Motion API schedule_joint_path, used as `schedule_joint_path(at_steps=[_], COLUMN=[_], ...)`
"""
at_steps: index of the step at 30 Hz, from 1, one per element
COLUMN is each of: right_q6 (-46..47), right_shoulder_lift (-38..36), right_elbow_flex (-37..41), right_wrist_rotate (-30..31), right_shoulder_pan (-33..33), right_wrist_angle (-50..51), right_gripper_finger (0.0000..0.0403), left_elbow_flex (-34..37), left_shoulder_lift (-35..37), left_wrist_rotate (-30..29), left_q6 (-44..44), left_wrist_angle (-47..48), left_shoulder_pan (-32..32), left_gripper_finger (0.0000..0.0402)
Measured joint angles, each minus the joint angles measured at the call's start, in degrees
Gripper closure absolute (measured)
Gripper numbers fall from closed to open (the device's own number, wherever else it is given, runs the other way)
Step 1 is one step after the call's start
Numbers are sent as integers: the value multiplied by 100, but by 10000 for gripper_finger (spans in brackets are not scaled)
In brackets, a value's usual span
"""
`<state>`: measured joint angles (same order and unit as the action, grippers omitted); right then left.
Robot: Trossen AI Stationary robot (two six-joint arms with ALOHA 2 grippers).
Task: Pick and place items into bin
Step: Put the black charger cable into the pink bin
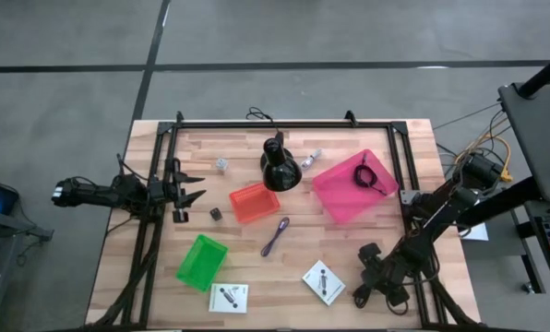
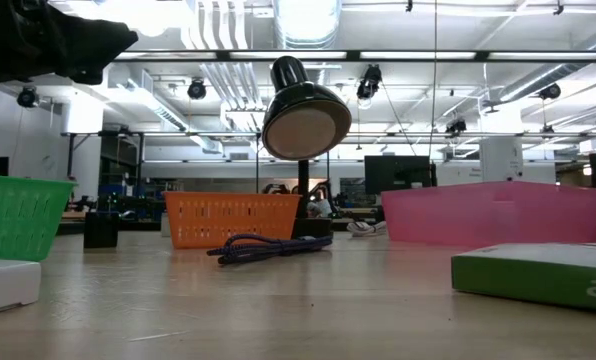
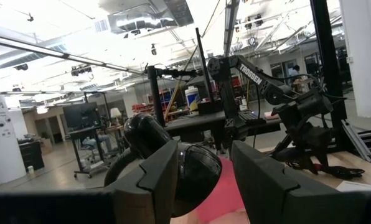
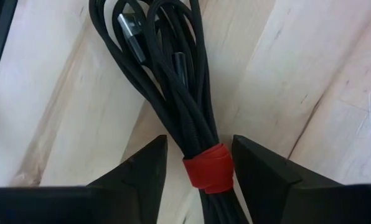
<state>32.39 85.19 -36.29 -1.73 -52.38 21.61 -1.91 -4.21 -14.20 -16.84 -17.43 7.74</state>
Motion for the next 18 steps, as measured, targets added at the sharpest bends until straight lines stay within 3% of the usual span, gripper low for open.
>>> schedule_joint_path(at_steps=[14, 18], right_q6=[16, 19], right_shoulder_lift=[4, -7], right_elbow_flex=[2, 4], right_wrist_rotate=[1, -5], right_shoulder_pan=[4, 9], right_wrist_angle=[28, 20], right_gripper_finger=[342, 348], left_elbow_flex=[0, 0], left_shoulder_lift=[0, 0], left_wrist_rotate=[0, -1], left_q6=[1, 0], left_wrist_angle=[-2, -2], left_shoulder_pan=[-1, -1], left_gripper_finger=[265, 265])
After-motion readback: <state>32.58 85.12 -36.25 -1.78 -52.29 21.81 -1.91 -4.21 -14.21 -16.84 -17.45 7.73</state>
